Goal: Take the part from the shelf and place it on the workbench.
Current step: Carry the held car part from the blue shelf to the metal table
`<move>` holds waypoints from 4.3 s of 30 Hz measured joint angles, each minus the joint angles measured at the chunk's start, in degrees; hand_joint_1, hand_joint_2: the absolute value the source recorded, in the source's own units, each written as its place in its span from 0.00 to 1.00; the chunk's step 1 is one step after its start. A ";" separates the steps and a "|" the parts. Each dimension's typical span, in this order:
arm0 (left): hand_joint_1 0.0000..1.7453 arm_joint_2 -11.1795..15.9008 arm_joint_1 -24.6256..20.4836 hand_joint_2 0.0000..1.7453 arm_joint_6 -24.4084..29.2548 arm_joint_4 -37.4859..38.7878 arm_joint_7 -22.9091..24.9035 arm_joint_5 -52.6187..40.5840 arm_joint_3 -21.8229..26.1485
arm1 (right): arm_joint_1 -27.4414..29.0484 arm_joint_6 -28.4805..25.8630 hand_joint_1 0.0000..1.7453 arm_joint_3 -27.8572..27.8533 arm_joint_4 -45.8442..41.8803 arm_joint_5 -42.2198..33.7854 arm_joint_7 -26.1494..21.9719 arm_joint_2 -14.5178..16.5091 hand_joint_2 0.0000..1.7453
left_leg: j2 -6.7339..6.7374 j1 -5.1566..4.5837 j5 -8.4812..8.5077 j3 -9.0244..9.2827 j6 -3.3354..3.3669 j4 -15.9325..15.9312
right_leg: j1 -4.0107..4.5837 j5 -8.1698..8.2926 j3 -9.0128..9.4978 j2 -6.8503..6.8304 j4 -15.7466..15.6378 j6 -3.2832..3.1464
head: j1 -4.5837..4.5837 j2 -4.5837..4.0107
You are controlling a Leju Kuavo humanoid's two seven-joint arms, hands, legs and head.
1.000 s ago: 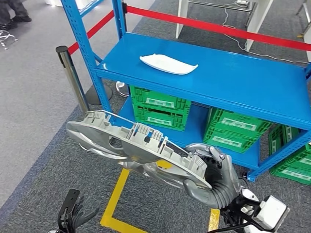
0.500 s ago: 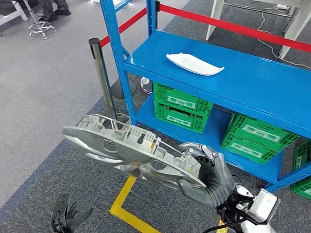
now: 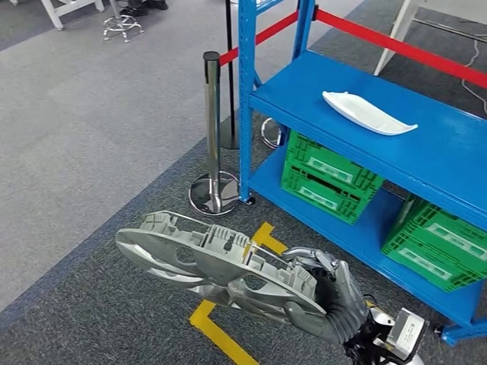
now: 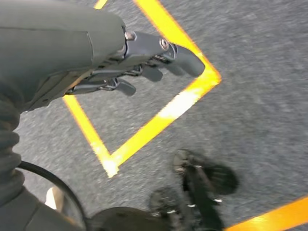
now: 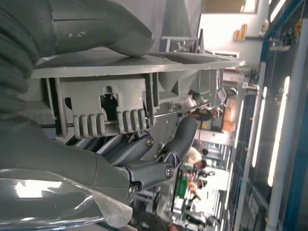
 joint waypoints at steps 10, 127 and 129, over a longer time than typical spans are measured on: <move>0.00 3.20 -0.58 1.00 0.32 -1.61 -1.74 -5.64 -7.48 | 2.78 1.00 1.00 -2.88 -0.21 0.93 0.61 -0.16 1.00 | 2.35 0.18 -5.67 -5.90 -2.97 11.29 | -0.34 2.53 4.76 -1.74 -8.74 -1.60 | -0.74 0.00; 0.00 15.35 -4.41 1.00 4.79 -15.06 -22.82 50.99 -32.61 | 0.45 6.13 1.00 -4.87 -3.95 2.49 0.51 -2.06 1.00 | -3.99 1.00 -0.68 -1.38 -1.40 2.15 | -0.04 3.75 2.13 3.14 -7.58 0.01 | 0.28 -0.02; 0.00 15.02 -2.82 1.00 7.29 -16.04 -21.83 50.94 -30.66 | 0.54 6.26 1.00 -4.85 -3.94 2.37 0.53 -2.03 1.00 | -2.78 1.08 -1.10 -1.63 -2.10 2.69 | -0.10 3.97 2.63 1.70 -8.18 -0.38 | 0.16 -0.02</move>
